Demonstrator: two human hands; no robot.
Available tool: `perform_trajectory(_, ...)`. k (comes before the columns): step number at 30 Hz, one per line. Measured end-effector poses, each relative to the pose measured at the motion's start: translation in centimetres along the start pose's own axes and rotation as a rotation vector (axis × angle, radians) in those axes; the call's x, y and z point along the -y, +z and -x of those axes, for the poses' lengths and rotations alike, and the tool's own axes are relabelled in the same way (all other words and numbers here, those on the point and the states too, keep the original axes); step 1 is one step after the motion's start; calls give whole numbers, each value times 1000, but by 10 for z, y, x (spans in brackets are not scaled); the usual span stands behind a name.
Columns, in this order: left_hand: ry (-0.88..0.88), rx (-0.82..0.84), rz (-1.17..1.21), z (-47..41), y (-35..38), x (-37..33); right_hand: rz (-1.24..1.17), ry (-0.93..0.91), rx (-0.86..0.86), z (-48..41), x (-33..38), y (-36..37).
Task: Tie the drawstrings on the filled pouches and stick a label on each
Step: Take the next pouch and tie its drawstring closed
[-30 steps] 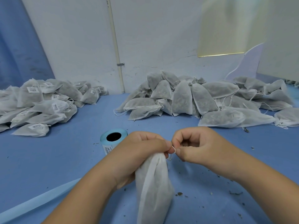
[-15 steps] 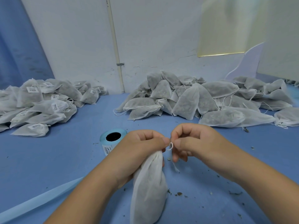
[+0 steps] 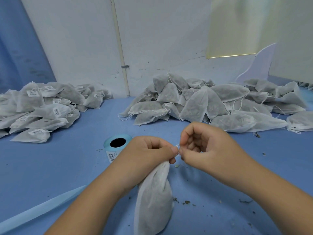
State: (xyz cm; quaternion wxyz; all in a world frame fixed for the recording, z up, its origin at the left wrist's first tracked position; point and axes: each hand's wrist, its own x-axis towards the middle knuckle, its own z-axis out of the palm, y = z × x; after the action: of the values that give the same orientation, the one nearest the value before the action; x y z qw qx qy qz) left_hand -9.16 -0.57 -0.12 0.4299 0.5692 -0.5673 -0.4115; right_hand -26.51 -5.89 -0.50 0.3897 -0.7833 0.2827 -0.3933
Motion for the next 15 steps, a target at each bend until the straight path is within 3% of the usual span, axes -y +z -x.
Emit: perform_trajectory(15, 16, -17, -106, -1, 2, 1, 462, -210, -10, 1, -2, 0)
